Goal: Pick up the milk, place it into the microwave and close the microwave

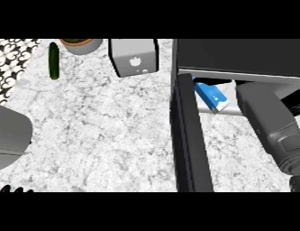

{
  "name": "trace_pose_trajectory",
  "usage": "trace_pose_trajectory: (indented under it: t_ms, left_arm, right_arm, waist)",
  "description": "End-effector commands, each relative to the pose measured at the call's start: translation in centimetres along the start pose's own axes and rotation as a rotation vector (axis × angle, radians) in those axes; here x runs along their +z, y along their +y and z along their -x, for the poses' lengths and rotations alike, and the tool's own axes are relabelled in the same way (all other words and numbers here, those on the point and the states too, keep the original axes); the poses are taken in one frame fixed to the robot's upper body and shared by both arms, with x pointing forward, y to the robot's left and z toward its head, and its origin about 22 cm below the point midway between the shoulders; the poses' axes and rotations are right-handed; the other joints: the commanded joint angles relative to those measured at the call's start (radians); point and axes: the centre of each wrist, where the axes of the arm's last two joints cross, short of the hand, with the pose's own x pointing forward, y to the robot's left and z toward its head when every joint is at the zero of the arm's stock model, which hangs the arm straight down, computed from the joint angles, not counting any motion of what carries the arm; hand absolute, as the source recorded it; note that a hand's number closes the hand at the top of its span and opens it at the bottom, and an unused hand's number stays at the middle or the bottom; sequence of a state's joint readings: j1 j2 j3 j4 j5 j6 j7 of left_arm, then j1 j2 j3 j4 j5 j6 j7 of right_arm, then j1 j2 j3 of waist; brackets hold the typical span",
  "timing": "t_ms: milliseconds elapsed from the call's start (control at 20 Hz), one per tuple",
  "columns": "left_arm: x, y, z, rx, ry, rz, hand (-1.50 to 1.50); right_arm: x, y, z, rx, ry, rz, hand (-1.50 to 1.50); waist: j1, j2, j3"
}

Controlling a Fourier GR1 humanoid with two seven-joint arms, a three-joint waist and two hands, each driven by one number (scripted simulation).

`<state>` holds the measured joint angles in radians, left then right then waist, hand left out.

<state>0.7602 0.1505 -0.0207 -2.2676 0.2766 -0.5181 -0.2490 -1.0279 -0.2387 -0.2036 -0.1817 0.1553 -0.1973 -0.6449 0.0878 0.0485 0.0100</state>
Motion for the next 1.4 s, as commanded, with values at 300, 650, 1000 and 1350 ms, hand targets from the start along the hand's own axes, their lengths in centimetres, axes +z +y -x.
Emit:
trace_pose_trajectory:
  t_ms: [300,650,1000,1350]
  left_arm:
    - [-2.0,-2.1,3.4,0.083,0.113,0.200,-1.50]
    - [-4.4,-3.7,5.9,0.004,0.111,0.223,-1.50]
    - [-7.4,-5.8,6.9,-0.044,0.138,0.283,1.50]
    - [-10.1,-6.7,9.1,-0.081,0.151,0.298,1.50]
  right_arm:
    - [2.9,0.0,3.0,-0.375,-0.015,-0.131,-1.50]
    - [8.4,2.2,7.0,-0.556,0.017,-0.181,-1.50]
    - [15.2,1.3,10.5,-0.508,0.076,-0.210,-1.50]
    - [23.9,-3.8,13.0,-0.428,0.124,-0.166,-1.50]
  waist:
    - [-0.062,-0.034,-0.008]
    - [-0.103,-0.056,-0.011]
    - [-0.121,-0.060,-0.012]
    - [-0.141,-0.061,-0.013]
